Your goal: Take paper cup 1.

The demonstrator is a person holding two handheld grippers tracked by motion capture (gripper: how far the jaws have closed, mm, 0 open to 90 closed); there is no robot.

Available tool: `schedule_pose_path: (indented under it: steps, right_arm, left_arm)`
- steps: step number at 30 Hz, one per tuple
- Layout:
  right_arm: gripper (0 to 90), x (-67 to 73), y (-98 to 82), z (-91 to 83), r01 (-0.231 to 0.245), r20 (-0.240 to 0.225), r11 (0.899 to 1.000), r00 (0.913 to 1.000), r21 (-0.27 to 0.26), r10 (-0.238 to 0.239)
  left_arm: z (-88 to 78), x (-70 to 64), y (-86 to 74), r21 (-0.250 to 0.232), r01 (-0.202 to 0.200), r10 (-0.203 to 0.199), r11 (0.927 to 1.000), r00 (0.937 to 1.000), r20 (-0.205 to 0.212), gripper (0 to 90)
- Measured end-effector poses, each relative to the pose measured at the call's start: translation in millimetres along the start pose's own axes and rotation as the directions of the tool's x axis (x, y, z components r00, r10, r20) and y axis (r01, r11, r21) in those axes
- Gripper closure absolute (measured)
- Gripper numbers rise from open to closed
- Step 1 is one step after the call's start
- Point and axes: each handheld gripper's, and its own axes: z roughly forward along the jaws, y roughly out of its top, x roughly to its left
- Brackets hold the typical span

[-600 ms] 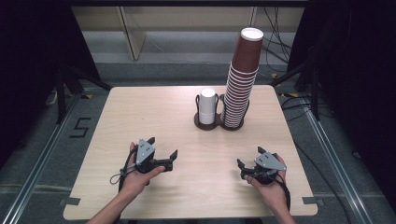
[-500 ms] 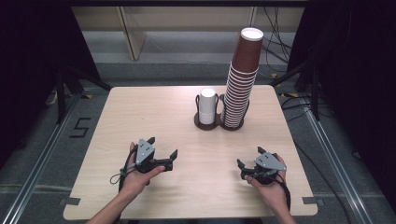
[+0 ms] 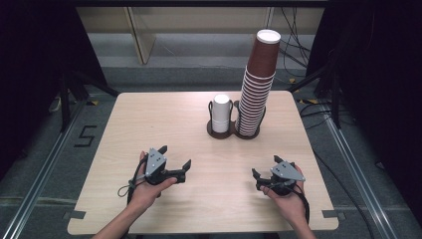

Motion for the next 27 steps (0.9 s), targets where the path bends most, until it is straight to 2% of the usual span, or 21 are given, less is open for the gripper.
schedule_pose_path:
  steps: [2, 3, 4, 6, 7, 8, 9, 10, 12, 13, 14, 15, 17, 18, 19, 20, 21, 23, 24, 25, 27]
  right_arm:
    - [11.1, 1.7, 0.7, 0.7, -0.006, 0.009, 1.000, 0.9999, -0.011, 0.006]
    - [11.8, 5.0, 5.2, 1.8, -0.013, -0.006, 1.000, 0.9999, -0.004, 0.013]
    - [12.3, 5.5, 7.0, 3.9, 0.003, -0.017, 1.000, 0.9998, -0.011, -0.004]
    - [13.1, 8.5, 10.2, 5.1, -0.002, -0.014, 1.000, 0.9999, -0.009, 0.002]
    - [14.7, 13.5, 15.1, 7.9, -0.020, -0.029, 1.000, 0.9994, -0.005, 0.019]
    - [14.7, 14.3, 18.1, 10.8, -0.014, -0.035, 1.000, 0.9993, -0.012, 0.013]
    - [14.8, 13.4, 21.4, 15.4, 0.016, -0.030, 0.999, 0.9994, -0.036, -0.017]
    - [14.8, 15.5, 23.8, 17.7, 0.005, -0.040, 1.000, 0.9992, -0.030, -0.006]
    - [15.0, 21.8, 31.6, 26.7, -0.022, -0.057, 0.999, 0.9982, -0.024, 0.020]
    - [15.1, 21.2, 35.5, 32.7, 0.008, -0.067, 0.999, 0.9977, -0.038, -0.010]
    - [15.3, 23.8, 39.2, 36.0, -0.006, -0.066, 1.000, 0.9978, -0.031, 0.004]
    - [15.4, 23.3, 42.6, 41.8, 0.017, -0.058, 0.999, 0.9982, -0.052, -0.019]
    - [15.9, 27.0, 48.3, 51.3, 0.003, -0.059, 0.998, 0.9982, -0.056, -0.006]
    - [16.2, 26.8, 51.0, 57.0, 0.023, -0.060, 0.998, 0.9978, -0.063, -0.027]
    - [16.2, 26.8, 51.0, 57.0, 0.023, -0.060, 0.998, 0.9978, -0.063, -0.027]
    - [16.8, 29.3, 53.1, 61.4, -0.001, -0.061, 0.998, 0.9982, -0.058, -0.003]
    - [18.2, 32.5, 58.5, 72.8, -0.006, -0.058, 0.998, 0.9983, -0.063, 0.003]
    - [20.4, 34.6, 62.9, 81.1, -0.008, -0.051, 0.998, 0.9987, -0.063, 0.005]
    - [20.4, 34.6, 62.9, 81.1, -0.008, -0.051, 0.998, 0.9987, -0.063, 0.005]
    - [23.6, 37.6, 68.5, 92.1, -0.036, -0.049, 0.997, 0.9983, -0.069, 0.032]
    - [25.3, 38.2, 73.0, 101.5, -0.053, -0.047, 0.995, 0.9977, -0.081, 0.049]
  left_arm:
    - [0.0, 0.0, 1.8, 0.006, 0.008, -0.008, 1.0000, 1.0000, -0.004, 2.9]
    - [1.6, 0.2, 5.7, 0.002, 0.027, -0.027, 0.9996, 0.9996, -0.002, 4.6]
    - [3.2, 0.4, 10.1, -0.001, 0.039, -0.039, 0.9992, 0.9992, 0.001, 5.6]
    - [4.6, 0.5, 14.4, -0.009, 0.047, -0.047, 0.9988, 0.9989, 0.007, 5.8]
    - [8.7, 0.4, 24.6, -0.031, 0.048, -0.048, 0.9984, 0.9988, 0.008, 5.6]
    - [11.9, 0.5, 30.2, -0.038, 0.043, -0.043, 0.9983, 0.9991, 0.005, 5.2]
    - [15.1, 0.1, 34.3, -0.047, 0.048, -0.048, 0.9977, 0.9988, 0.004, 5.0]
    - [21.2, 0.0, 41.4, -0.056, 0.048, -0.048, 0.9973, 0.9989, 0.005, 5.0]
    - [32.8, -0.1, 53.3, -0.065, 0.032, -0.032, 0.9973, 0.9995, 0.008, 5.2]
    - [39.0, -0.2, 59.4, -0.062, 0.020, -0.019, 0.9979, 0.9998, 0.006, 6.0]
    - [45.4, -0.9, 65.3, -0.060, 0.007, -0.007, 0.9981, 1.0000, 0.000, 7.2]
    - [51.6, -1.5, 71.3, -0.056, -0.006, 0.006, 0.9984, 0.9999, -0.009, 8.8]
    - [64.2, -2.8, 82.6, -0.053, -0.025, 0.024, 0.9983, 0.9994, -0.023, 10.7]
    - [64.2, -2.8, 82.6, -0.053, -0.025, 0.024, 0.9983, 0.9994, -0.023, 11.0]
    - [70.7, -3.2, 87.7, -0.050, -0.038, 0.037, 0.9980, 0.9990, -0.025, 11.0]
    - [79.4, -4.3, 93.3, -0.050, -0.048, 0.047, 0.9976, 0.9985, -0.030, 11.6]
    - [91.6, -5.4, 100.3, -0.044, -0.059, 0.058, 0.9973, 0.9980, -0.025, 14.2]
    - [106.0, -7.4, 106.2, -0.039, -0.059, 0.058, 0.9975, 0.9981, -0.022, 14.3]
    - [106.0, -7.4, 106.2, -0.039, -0.059, 0.058, 0.9975, 0.9981, -0.022, 14.4]
    - [119.7, -8.2, 111.1, -0.030, -0.066, 0.066, 0.9973, 0.9977, -0.018, 14.7]
    - [131.5, -8.8, 114.4, -0.014, -0.070, 0.070, 0.9974, 0.9973, -0.020, 15.0]
